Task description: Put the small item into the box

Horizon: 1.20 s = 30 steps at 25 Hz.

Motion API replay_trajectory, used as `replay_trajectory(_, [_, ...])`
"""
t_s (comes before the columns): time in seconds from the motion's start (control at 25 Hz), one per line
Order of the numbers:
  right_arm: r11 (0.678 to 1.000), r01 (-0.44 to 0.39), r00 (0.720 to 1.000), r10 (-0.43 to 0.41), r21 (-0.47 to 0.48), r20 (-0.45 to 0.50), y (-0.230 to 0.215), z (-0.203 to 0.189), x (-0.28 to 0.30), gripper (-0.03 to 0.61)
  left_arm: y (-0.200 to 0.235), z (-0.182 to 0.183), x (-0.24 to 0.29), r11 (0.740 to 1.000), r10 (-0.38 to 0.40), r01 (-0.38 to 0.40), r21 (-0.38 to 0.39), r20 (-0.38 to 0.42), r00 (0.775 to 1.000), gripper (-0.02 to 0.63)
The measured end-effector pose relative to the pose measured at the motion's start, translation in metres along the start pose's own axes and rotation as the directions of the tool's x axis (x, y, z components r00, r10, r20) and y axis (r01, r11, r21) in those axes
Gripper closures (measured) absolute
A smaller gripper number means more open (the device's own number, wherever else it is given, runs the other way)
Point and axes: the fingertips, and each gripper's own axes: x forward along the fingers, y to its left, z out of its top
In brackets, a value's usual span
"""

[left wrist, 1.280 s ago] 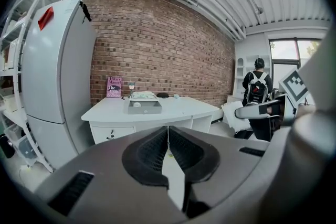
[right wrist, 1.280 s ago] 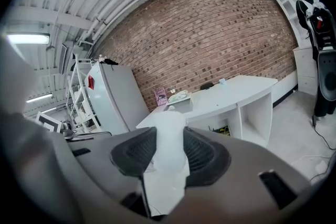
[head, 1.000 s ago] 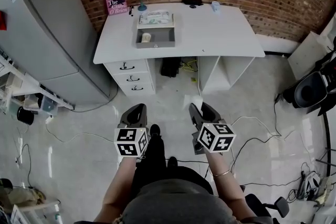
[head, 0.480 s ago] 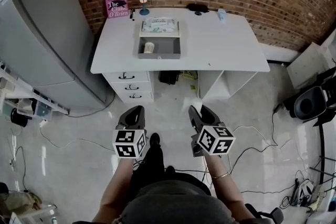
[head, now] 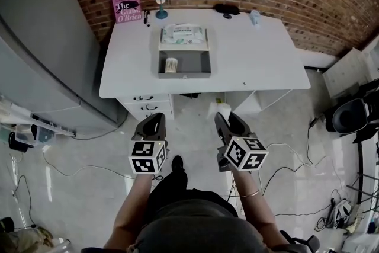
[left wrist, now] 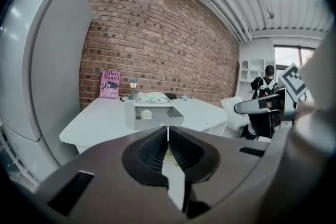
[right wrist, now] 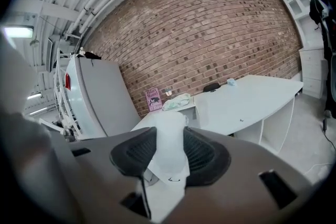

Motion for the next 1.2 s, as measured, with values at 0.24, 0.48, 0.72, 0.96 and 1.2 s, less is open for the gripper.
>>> replay_trajectory(0.24, [0.999,0.033,0.999,-0.034,0.007,0.018,0.006,0.015,0.035,0.417,0.032,0.016,0.028,1.000,-0.026,0.026,0.001,0.003,1.000,0.586])
replay_trajectory(0.48, [0.998,0.063,0.998,-0.063,0.003,0.027,0.012,0.024,0.059,0.417,0.057,0.023,0.045,0.999,-0.044,0.044,-0.010,0.005,0.999,0.586])
replay_trajectory(0.72, [0.996,0.090,0.996,-0.090,0.002,0.024,0.013,0.034,0.071,0.417,0.073,0.026,0.049,0.998,-0.048,0.049,-0.030,0.005,0.999,0.586])
replay_trajectory(0.96, [0.995,0.101,0.994,-0.101,-0.002,0.032,0.012,0.044,0.081,0.417,0.084,0.026,0.052,0.998,-0.038,0.038,-0.053,0.011,0.999,0.586])
replay_trajectory(1.2, [0.995,0.100,0.994,-0.100,-0.020,0.039,0.010,0.054,0.092,0.416,0.094,0.031,0.053,0.998,-0.013,0.014,-0.058,0.018,1.000,0.586])
